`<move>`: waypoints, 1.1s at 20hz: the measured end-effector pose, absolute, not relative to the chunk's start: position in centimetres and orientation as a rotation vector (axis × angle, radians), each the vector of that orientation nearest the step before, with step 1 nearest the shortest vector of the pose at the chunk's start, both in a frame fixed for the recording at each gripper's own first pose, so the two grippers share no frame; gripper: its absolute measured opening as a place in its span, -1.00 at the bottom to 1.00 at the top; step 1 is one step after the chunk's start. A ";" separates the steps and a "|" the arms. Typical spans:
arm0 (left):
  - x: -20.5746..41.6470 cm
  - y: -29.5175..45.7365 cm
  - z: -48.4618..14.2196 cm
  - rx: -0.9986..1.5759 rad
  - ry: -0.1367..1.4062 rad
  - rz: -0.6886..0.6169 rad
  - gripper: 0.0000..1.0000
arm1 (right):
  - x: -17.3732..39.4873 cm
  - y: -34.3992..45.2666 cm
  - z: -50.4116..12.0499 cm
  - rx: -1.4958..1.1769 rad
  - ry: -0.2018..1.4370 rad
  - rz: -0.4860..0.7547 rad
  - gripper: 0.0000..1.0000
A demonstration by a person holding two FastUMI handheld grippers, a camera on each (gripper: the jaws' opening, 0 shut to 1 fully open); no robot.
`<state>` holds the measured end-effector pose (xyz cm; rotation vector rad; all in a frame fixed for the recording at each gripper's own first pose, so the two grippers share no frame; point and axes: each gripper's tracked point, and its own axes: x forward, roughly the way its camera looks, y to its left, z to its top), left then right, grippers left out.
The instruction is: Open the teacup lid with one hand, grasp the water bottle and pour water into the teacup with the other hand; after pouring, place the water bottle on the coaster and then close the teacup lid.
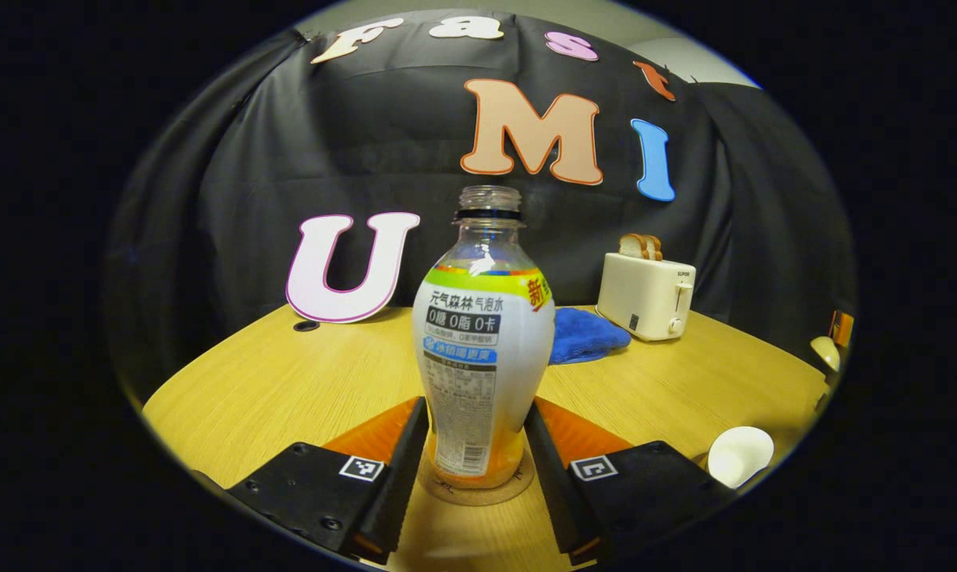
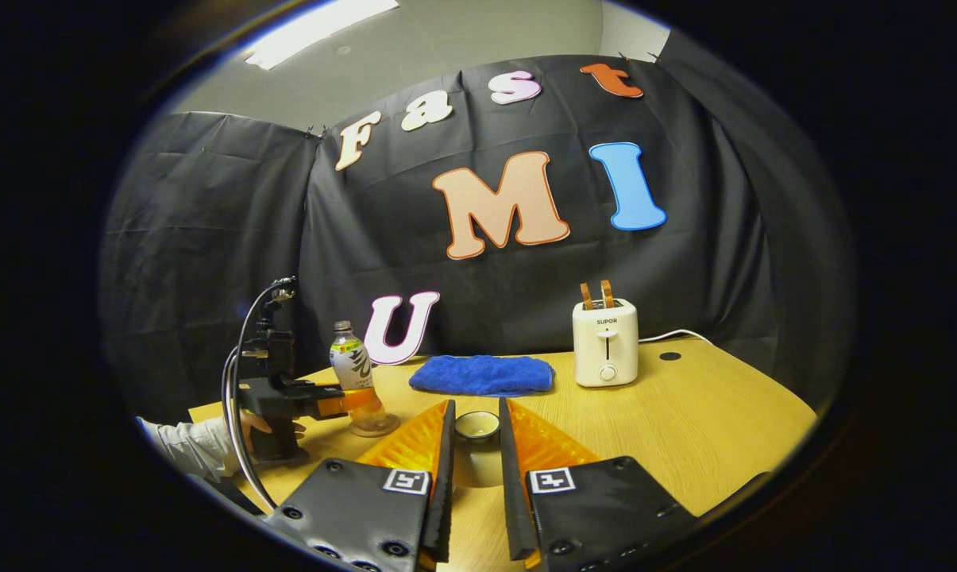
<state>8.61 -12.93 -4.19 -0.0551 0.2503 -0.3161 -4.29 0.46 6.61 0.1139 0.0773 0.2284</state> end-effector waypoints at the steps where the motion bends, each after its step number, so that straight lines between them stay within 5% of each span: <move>1: 8.5 -12.9 -4.3 -0.052 0.251 -0.317 0.44 | -4.2 0.5 6.6 0.115 0.078 0.230 -0.37; 6: 7.7 -12.3 -4.3 -0.045 0.242 -0.302 0.92 | -4.2 0.9 6.4 0.120 0.078 0.240 -0.37; 22: 0.0 -8.1 0.7 0.022 0.064 -0.226 0.90 | -2.4 7.7 3.6 0.138 0.064 0.315 -0.38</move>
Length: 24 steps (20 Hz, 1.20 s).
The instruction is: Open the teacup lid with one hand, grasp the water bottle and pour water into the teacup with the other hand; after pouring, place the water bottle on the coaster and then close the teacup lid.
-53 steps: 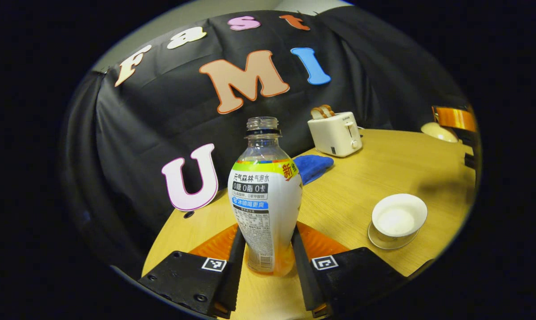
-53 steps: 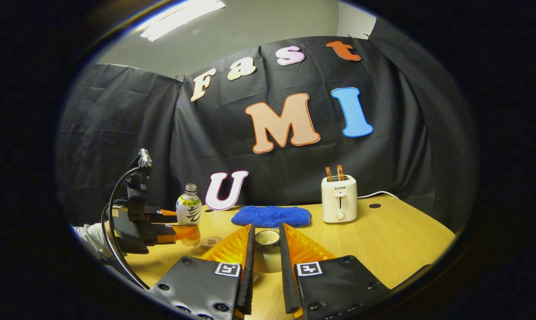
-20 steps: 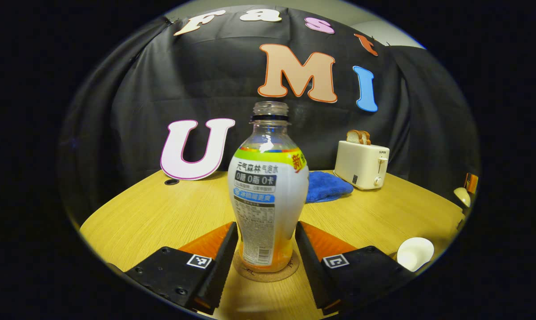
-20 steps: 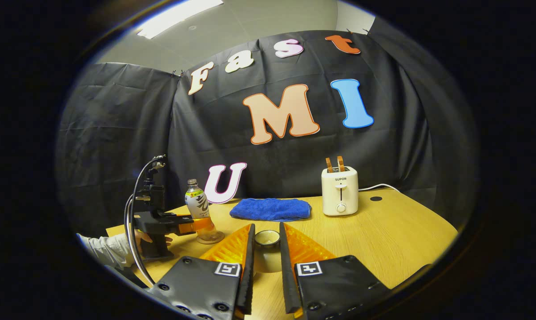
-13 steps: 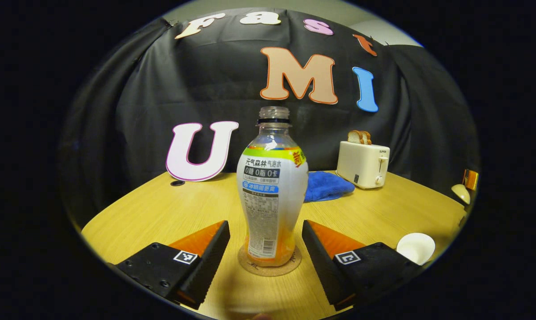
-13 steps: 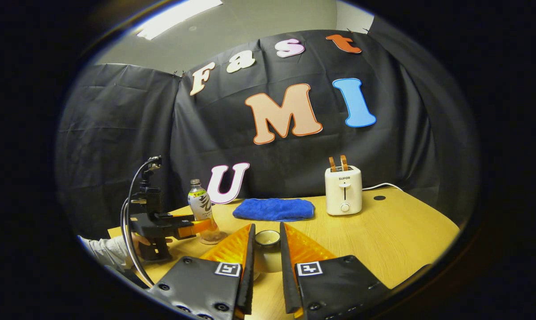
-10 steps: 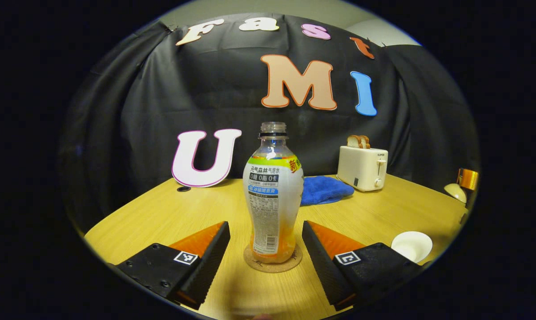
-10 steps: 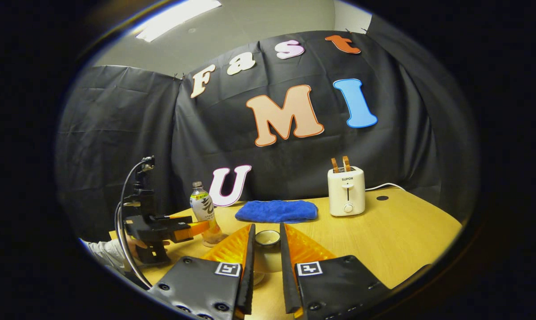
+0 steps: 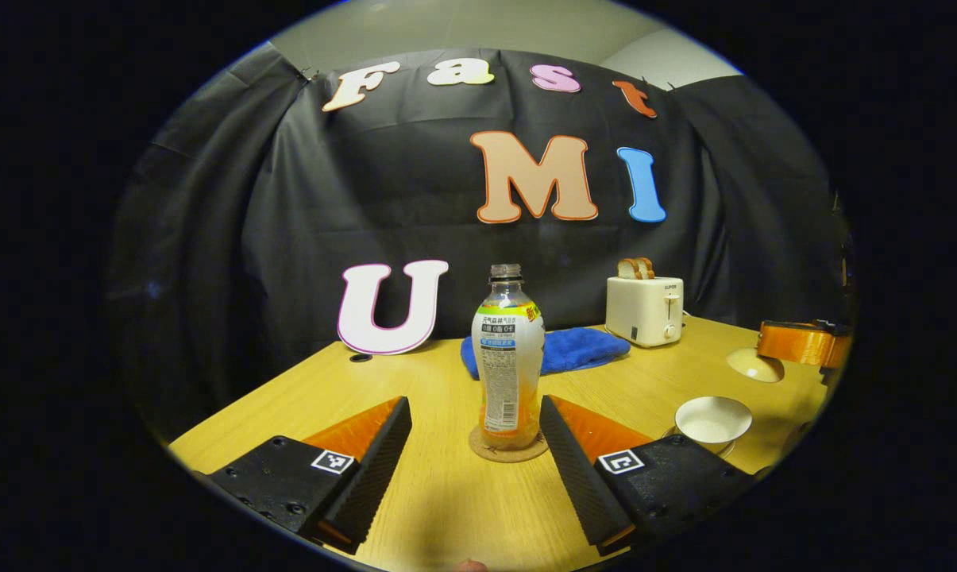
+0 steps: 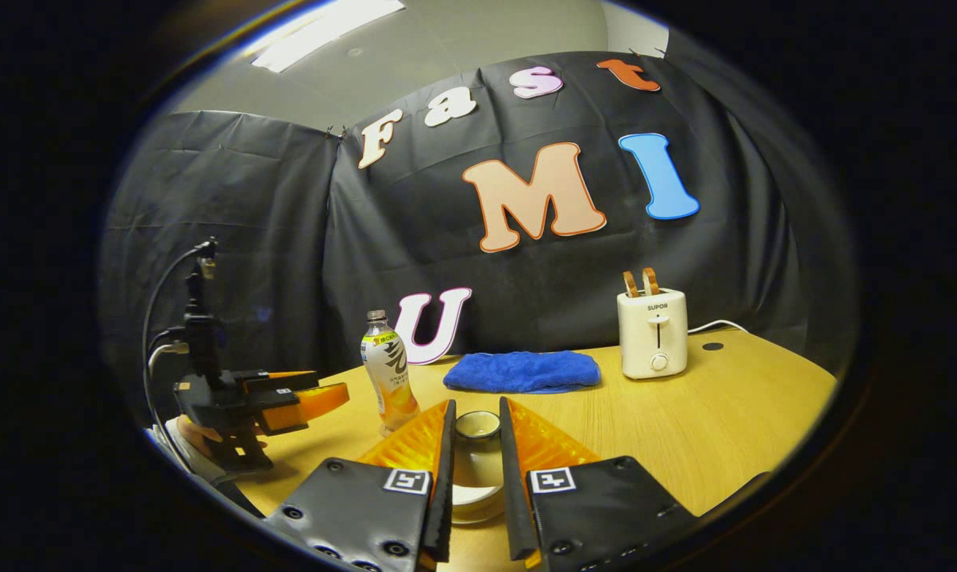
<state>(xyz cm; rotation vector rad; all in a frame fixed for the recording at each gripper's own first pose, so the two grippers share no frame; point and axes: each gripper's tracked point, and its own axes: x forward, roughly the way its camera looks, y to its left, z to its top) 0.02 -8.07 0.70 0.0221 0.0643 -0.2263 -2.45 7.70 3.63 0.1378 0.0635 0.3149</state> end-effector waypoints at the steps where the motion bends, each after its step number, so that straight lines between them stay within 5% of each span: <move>1: -0.4 -7.8 0.9 0.021 0.049 -0.223 0.89 | -2.3 8.2 3.4 0.133 0.074 0.319 -0.38; 24: -3.3 -6.6 0.2 0.029 0.044 -0.216 0.96 | -1.5 10.8 -1.9 0.067 0.168 0.283 -0.40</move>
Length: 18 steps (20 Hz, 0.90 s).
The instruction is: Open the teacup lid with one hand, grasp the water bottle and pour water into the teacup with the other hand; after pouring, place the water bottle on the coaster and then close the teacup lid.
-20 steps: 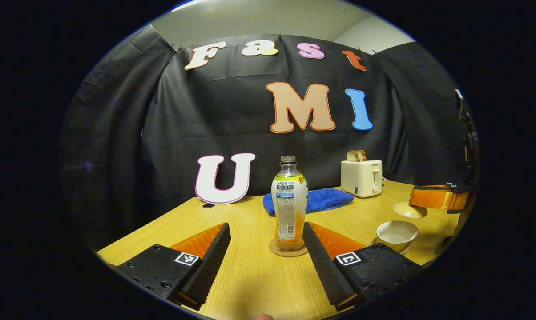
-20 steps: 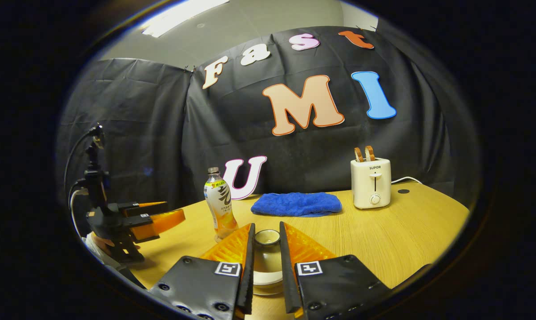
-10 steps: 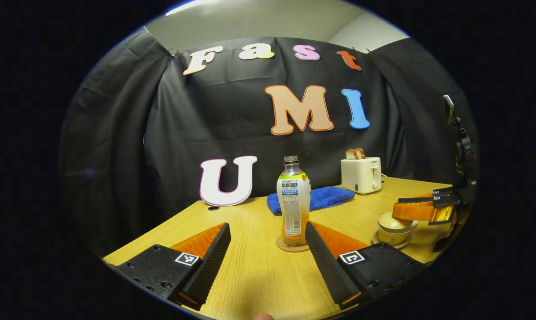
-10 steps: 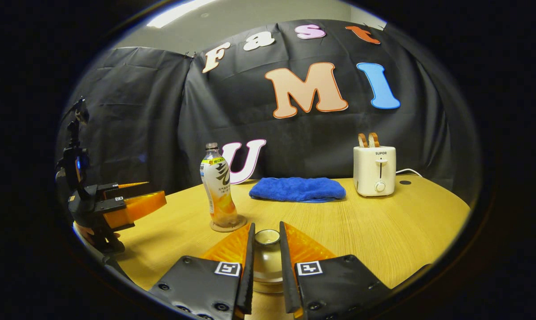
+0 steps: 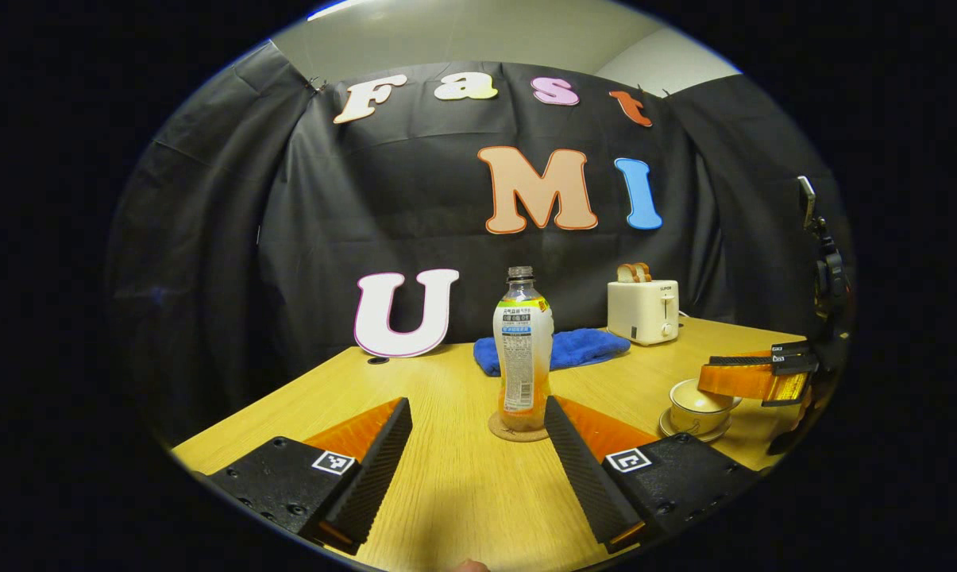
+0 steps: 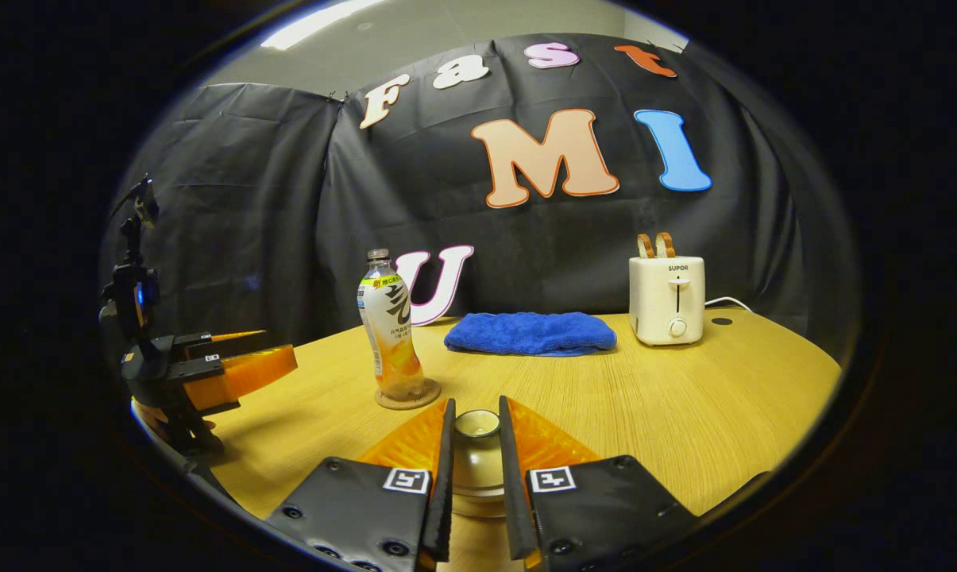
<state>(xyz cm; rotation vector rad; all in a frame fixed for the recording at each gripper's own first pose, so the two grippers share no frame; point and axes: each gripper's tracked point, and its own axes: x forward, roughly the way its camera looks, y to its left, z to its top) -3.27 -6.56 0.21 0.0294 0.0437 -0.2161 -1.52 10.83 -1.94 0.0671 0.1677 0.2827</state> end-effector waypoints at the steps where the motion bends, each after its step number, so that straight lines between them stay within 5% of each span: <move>1: -3.3 -6.6 0.2 0.027 0.045 -0.217 0.96 | -1.6 10.8 -1.9 0.068 0.170 0.283 -0.37; 7: -3.9 -6.8 0.7 0.034 0.035 -0.216 0.96 | -1.8 10.5 -1.9 0.083 0.173 0.276 -0.22; 9: -4.0 -6.9 0.9 0.033 0.030 -0.217 0.96 | -2.0 10.3 -1.8 0.090 0.167 0.273 -0.31; 11: -4.3 -7.0 1.0 0.031 0.029 -0.217 0.96 | -2.5 10.0 -0.9 0.100 0.139 0.271 -0.09; 15: -5.0 -7.4 1.4 0.022 0.021 -0.219 0.96 | -3.4 8.8 0.8 0.107 0.082 0.254 0.81; 18: -5.5 -7.7 1.4 0.008 0.017 -0.222 0.96 | -4.3 7.3 1.5 0.108 0.064 0.227 0.83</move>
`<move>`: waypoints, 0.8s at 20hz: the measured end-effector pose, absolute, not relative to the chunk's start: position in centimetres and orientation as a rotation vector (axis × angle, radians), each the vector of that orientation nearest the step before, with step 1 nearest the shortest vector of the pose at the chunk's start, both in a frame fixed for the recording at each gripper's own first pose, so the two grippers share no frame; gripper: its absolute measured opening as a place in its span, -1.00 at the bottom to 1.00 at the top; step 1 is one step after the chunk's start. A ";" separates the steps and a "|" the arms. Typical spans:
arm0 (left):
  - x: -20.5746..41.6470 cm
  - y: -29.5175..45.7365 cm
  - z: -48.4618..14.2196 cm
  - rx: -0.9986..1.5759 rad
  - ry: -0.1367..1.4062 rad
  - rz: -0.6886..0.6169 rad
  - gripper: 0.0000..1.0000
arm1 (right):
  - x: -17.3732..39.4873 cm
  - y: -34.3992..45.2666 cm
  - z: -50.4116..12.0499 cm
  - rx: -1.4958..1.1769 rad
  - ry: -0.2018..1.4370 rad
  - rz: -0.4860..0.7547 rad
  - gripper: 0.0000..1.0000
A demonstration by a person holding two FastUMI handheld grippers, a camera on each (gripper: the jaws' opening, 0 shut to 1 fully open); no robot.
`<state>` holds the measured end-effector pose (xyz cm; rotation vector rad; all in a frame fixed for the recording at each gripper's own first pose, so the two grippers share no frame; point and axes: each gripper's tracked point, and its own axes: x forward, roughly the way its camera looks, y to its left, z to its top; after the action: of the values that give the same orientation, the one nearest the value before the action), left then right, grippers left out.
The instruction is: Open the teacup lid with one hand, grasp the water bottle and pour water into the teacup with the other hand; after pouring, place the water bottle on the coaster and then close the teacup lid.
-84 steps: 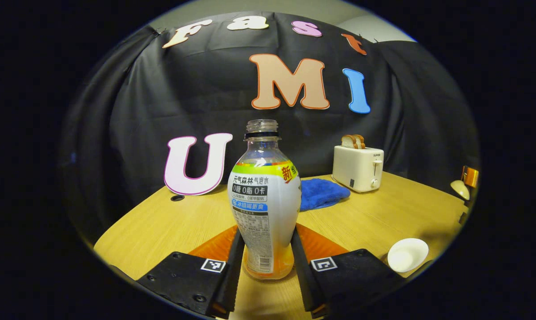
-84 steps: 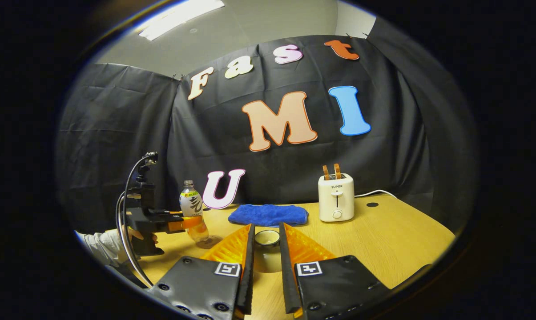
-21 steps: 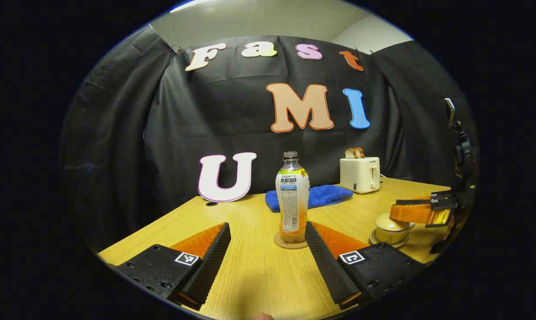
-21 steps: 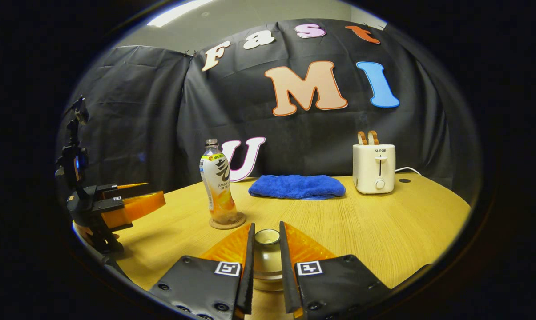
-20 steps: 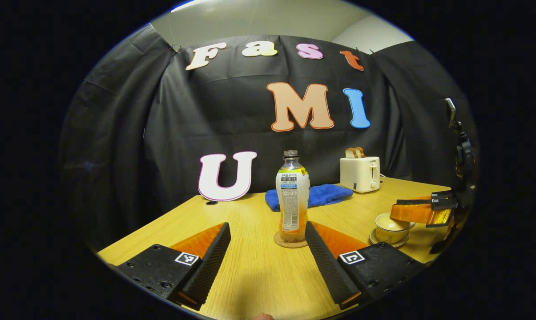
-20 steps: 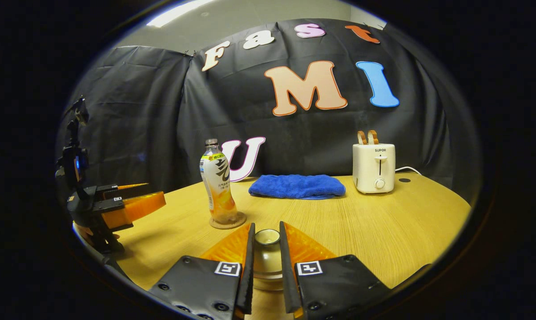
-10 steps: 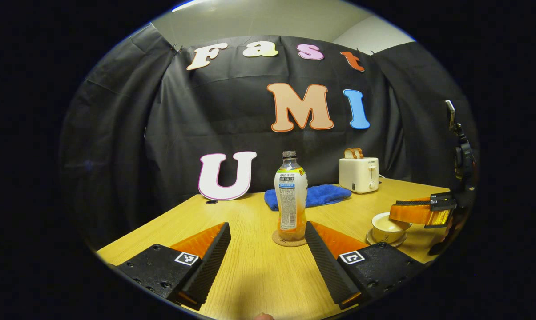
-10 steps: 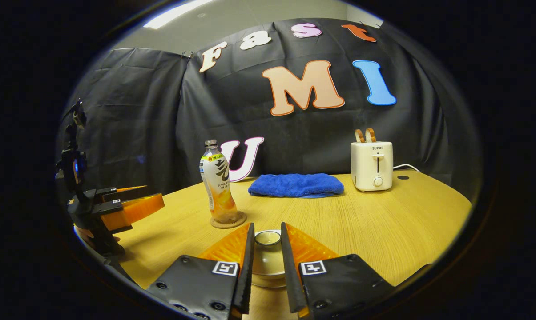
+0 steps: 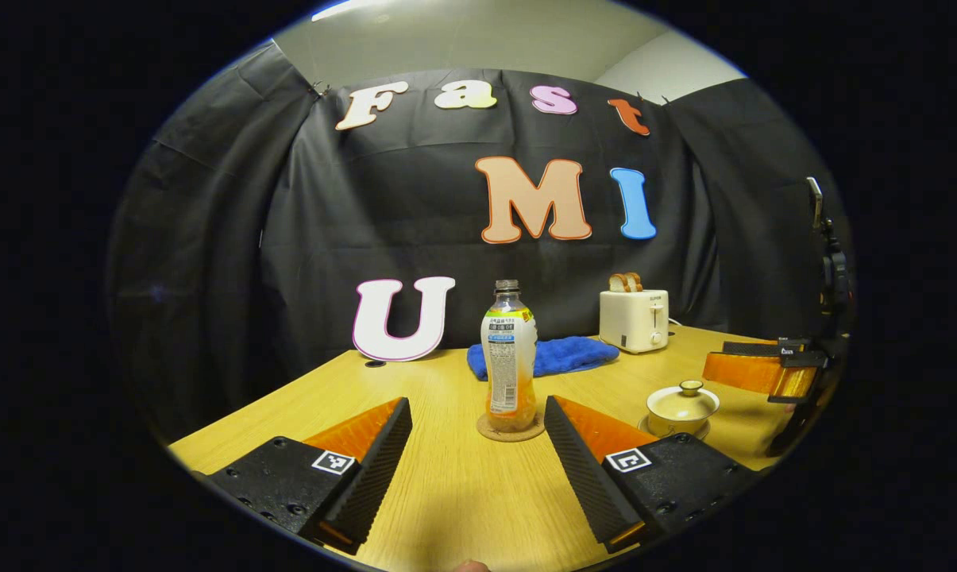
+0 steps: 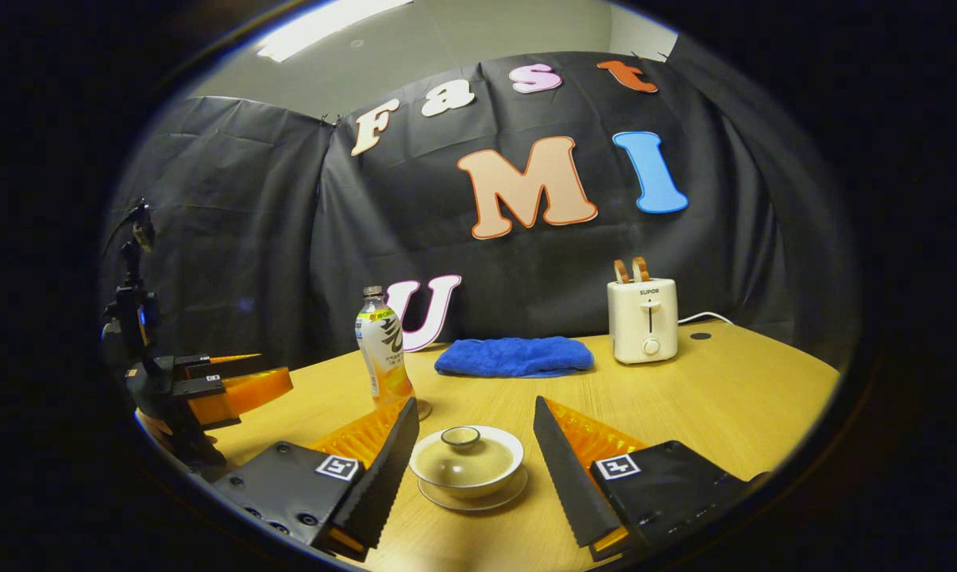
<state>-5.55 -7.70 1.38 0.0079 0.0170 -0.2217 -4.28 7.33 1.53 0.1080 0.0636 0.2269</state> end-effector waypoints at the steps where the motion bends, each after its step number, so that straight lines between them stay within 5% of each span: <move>1: -5.8 -7.8 1.3 0.002 0.018 -0.223 0.96 | -4.6 6.7 1.7 0.110 0.059 0.215 0.83; 16: -7.6 -8.5 -0.8 -0.010 0.040 -0.243 0.96 | -6.7 3.5 0.5 0.097 0.050 0.129 0.83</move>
<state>-7.55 -8.54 -0.82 -0.0101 0.0396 -0.2435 -6.66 3.52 0.49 0.0971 0.0504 0.1285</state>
